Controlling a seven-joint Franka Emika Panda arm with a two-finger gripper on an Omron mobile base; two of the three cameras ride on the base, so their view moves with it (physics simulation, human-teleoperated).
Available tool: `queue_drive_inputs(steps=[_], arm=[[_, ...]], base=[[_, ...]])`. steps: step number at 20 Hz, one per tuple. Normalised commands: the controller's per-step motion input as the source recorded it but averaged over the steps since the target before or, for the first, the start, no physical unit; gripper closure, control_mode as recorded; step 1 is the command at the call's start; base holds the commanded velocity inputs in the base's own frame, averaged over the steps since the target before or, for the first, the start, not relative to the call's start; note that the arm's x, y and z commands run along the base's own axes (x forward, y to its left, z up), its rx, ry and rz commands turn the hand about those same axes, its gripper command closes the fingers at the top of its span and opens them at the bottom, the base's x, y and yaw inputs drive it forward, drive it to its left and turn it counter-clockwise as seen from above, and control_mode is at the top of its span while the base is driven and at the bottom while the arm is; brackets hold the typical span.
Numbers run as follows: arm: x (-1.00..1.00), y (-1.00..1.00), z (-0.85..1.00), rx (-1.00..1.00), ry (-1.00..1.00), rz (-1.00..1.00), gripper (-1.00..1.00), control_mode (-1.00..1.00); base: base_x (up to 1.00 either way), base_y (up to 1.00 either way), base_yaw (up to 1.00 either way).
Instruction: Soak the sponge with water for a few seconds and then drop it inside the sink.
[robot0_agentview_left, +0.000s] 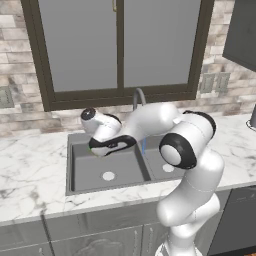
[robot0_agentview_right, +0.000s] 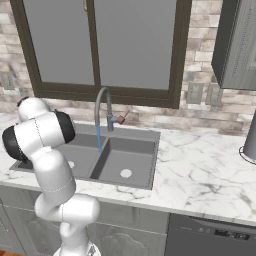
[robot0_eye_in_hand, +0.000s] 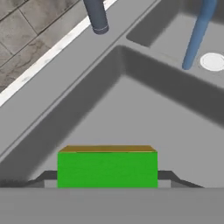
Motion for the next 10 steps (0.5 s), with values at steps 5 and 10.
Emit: queue_drive_inputs(steps=[5,10], arm=[[0.17,-0.22,0.01,0.0,0.03,0.32,1.0,-1.0],[0.0,-0.11,0.0,0.0,0.1,0.43,1.0,-1.0]], base=[[0.0,0.0,0.0],[0.0,0.0,0.0]])
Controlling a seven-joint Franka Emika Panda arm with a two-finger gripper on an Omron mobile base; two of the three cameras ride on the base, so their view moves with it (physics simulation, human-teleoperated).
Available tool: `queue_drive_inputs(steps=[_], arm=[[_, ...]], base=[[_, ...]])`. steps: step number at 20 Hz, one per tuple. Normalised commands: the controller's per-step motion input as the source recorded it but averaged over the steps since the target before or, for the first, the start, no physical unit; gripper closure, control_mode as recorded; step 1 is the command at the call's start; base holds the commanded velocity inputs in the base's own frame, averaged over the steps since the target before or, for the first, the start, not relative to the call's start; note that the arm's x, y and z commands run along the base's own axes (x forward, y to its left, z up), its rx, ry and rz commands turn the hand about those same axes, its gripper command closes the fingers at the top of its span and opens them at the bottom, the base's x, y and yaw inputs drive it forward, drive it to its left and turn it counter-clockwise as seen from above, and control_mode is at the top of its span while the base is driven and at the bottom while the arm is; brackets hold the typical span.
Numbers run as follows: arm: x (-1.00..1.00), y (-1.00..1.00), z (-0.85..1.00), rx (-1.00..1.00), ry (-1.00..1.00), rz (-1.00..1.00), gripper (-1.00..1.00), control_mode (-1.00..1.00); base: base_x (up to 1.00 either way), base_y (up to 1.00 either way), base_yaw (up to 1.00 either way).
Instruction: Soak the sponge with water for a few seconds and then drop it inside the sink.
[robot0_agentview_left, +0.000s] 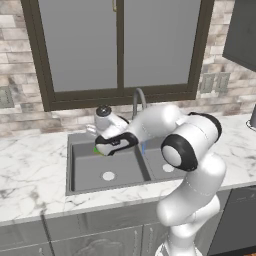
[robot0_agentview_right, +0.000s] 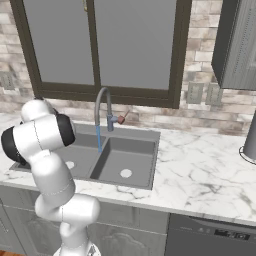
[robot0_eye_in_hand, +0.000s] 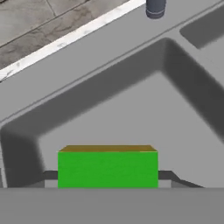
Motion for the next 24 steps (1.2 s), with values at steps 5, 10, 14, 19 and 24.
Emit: queue_drive_inputs(steps=[5,10,14,19,24], arm=[[-0.02,-0.03,0.11,-0.01,0.15,0.44,1.0,-1.0],[-0.03,-0.04,0.27,-0.07,0.24,0.39,1.0,-1.0],[0.0,-0.05,0.25,-0.06,0.24,0.34,1.0,-1.0],[0.0,-0.02,0.02,-0.11,0.27,0.21,1.0,-1.0],[0.0,0.0,0.0,-0.1,0.07,0.12,1.0,-1.0]], base=[[0.0,0.0,0.0],[0.0,0.0,0.0],[0.0,0.0,0.0],[0.0,0.0,0.0],[0.0,0.0,0.0]])
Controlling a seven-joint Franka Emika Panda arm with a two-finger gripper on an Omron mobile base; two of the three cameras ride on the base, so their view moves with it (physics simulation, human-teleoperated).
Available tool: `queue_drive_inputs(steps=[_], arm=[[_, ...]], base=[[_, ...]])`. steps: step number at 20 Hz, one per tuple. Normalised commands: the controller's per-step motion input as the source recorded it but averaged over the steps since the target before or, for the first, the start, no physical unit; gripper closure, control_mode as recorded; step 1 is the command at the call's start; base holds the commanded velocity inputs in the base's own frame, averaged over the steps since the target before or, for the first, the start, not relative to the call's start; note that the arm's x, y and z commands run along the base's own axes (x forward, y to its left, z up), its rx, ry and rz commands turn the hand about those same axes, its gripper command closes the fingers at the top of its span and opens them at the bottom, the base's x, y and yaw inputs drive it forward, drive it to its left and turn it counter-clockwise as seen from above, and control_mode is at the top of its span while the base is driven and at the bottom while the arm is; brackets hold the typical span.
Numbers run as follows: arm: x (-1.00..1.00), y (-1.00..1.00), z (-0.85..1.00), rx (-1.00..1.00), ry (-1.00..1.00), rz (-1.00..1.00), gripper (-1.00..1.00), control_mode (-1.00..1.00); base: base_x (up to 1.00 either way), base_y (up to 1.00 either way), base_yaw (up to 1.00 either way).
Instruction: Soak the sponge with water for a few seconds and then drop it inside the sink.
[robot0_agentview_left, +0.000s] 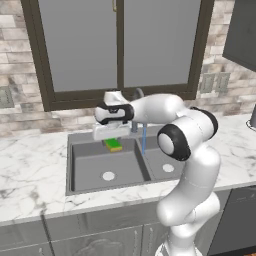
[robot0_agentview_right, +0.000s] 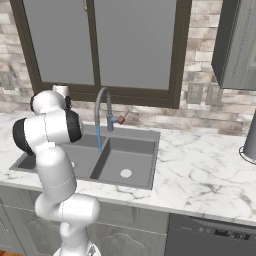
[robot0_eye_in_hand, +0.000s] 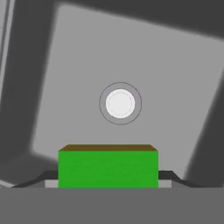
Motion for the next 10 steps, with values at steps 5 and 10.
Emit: queue_drive_inputs(steps=[5,10], arm=[[0.0,0.0,-0.02,-0.04,-0.02,0.08,1.0,-1.0],[0.09,0.0,-0.26,0.0,0.0,0.02,1.0,-1.0]], base=[[0.0,0.0,0.0],[0.0,0.0,0.0]])
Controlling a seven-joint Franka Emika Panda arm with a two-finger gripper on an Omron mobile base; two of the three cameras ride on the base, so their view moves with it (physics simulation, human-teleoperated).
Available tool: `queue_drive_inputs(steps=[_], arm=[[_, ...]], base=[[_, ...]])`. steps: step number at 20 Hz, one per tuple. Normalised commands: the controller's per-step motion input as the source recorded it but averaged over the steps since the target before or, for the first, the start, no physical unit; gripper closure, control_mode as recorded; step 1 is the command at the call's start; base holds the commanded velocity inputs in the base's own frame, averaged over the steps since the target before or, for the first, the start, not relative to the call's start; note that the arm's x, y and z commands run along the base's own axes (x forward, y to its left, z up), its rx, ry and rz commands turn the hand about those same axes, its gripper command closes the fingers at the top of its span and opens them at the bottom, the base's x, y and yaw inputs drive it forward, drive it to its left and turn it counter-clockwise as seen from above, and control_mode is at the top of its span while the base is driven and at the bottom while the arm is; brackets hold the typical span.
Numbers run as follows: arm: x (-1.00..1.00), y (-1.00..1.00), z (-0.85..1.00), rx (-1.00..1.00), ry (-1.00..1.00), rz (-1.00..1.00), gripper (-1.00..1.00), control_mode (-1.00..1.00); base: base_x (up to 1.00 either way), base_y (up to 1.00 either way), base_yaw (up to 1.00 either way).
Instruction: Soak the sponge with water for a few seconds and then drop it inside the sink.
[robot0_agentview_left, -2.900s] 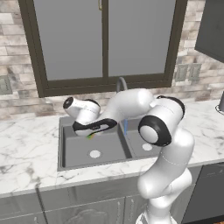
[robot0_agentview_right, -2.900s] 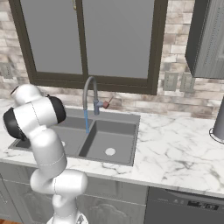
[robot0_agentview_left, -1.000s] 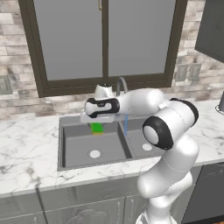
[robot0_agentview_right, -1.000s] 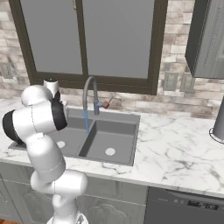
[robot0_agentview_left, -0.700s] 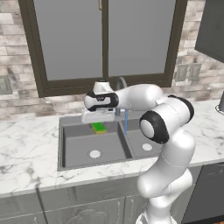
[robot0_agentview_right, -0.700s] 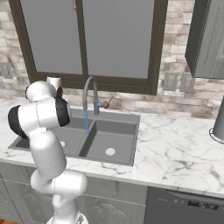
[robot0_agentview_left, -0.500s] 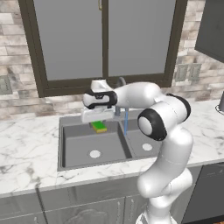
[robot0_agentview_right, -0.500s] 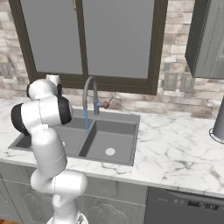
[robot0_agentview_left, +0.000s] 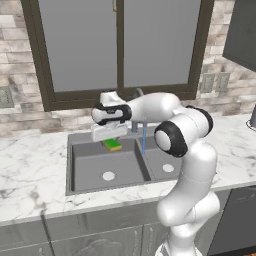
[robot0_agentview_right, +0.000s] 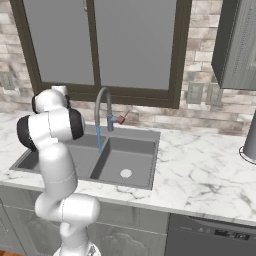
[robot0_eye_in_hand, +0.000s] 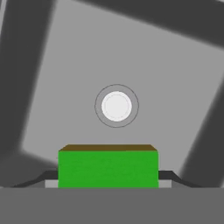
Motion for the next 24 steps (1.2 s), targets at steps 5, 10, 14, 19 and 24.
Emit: queue_drive_inputs(steps=[5,10,14,19,24], arm=[[0.2,0.0,-0.48,0.0,-0.07,0.0,1.0,-1.0],[0.17,0.0,-0.32,0.0,-0.1,0.0,1.0,-1.0],[0.11,0.0,-0.17,0.0,-0.04,0.0,1.0,-1.0],[0.01,0.0,-0.23,0.0,0.0,0.0,1.0,-1.0],[0.0,0.0,-0.41,0.0,0.0,0.0,1.0,-1.0]], base=[[0.0,0.0,0.0],[0.0,0.0,0.0],[0.0,0.0,0.0],[0.0,0.0,0.0],[0.0,0.0,0.0]])
